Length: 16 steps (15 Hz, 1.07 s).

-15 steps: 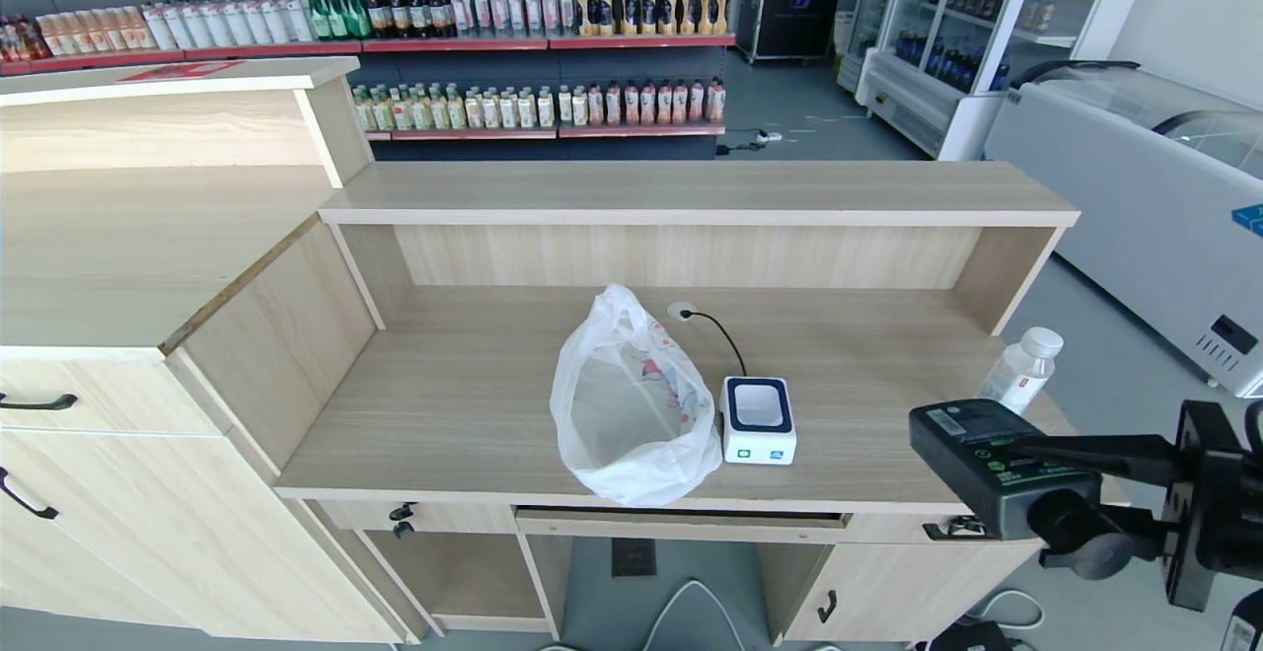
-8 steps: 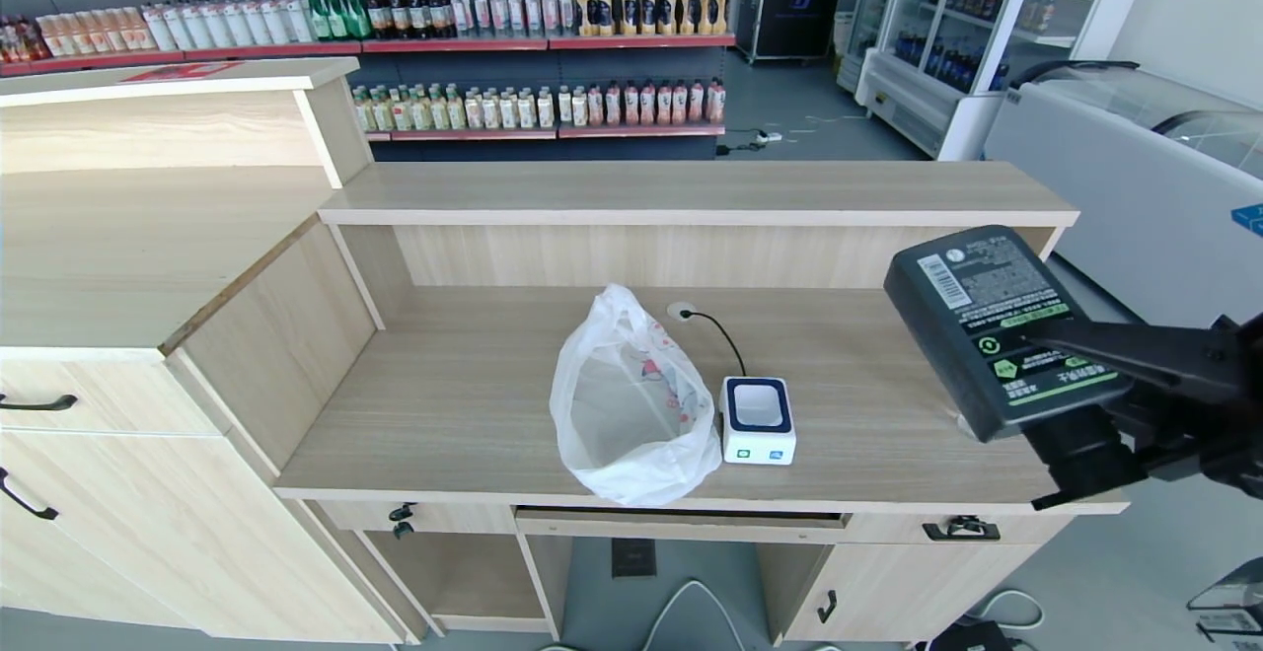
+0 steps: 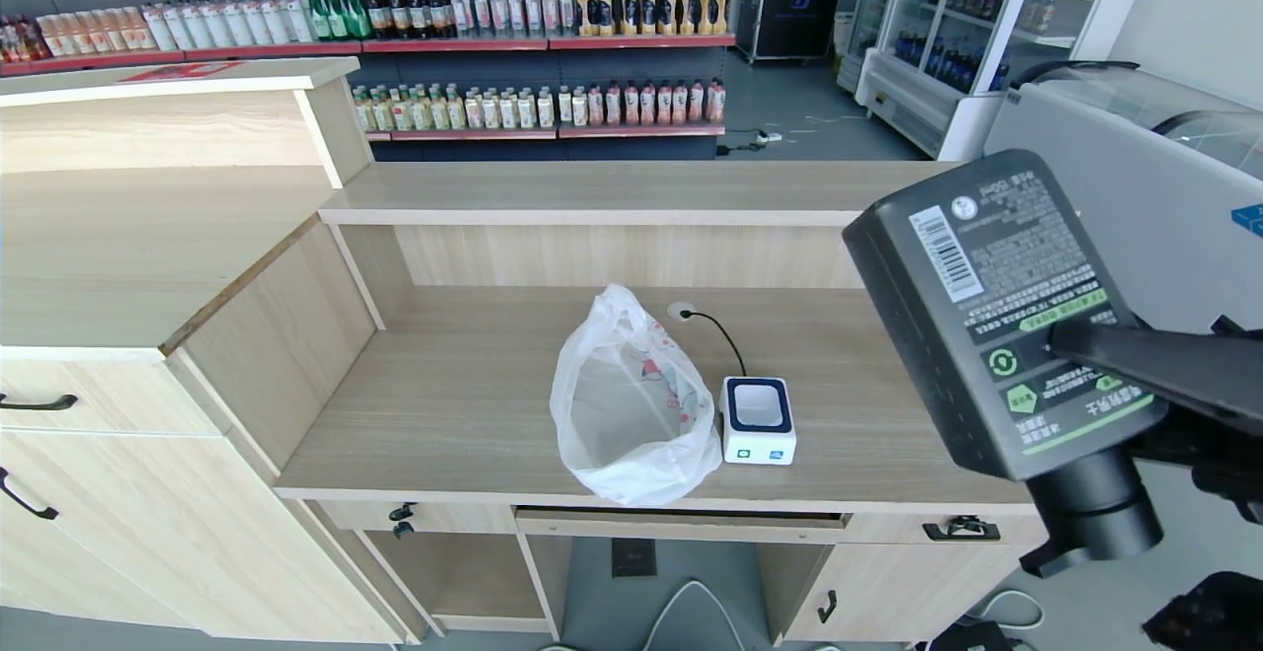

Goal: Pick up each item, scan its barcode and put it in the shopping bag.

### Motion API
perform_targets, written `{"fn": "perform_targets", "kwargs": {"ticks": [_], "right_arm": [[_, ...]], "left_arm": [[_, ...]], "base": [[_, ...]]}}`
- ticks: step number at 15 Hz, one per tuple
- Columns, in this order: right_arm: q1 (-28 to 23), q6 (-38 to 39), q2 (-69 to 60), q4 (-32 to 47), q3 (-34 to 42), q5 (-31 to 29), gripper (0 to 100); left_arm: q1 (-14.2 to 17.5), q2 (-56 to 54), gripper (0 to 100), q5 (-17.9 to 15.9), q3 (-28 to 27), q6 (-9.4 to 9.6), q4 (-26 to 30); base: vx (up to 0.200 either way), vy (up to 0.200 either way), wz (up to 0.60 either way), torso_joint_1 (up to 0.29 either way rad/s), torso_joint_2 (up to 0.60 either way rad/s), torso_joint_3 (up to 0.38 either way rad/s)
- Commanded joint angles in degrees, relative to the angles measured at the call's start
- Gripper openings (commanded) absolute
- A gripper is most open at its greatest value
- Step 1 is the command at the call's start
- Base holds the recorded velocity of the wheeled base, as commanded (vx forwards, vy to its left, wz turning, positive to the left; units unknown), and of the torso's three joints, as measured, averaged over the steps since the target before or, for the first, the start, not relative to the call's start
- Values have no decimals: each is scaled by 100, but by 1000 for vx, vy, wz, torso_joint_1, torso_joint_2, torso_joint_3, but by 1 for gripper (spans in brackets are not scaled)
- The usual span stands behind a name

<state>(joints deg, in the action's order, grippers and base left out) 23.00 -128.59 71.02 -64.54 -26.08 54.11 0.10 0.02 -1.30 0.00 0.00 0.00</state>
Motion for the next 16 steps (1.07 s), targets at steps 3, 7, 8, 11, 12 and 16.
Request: {"fn": "perform_targets", "kwargs": {"ticks": [3,7,8,11,12,16], "right_arm": [[459,-167,-168,3,50,222,0],[556,-237,-238,231,76,477,0],[653,-246,-264,293,68,477,0],[670,-272,-370,732,76,653,0],[714,-378,-387,1189,76,829,0],[749,-747,-581,2296,-3,952,0]], "left_arm": [[-1,6,100,-1,0,0,0],[-1,-2,100,-1,0,0,0],[-1,6,100,-1,0,0,0],[-1,6,100,-1,0,0,0],[-1,6,100,-1,0,0,0],[-1,-2,100,-1,0,0,0]], "base": [[0,0,0,0,0,0],[0,0,0,0,0,0],[0,0,0,0,0,0],[0,0,0,0,0,0],[0,0,0,0,0,0],[0,0,0,0,0,0]]}}
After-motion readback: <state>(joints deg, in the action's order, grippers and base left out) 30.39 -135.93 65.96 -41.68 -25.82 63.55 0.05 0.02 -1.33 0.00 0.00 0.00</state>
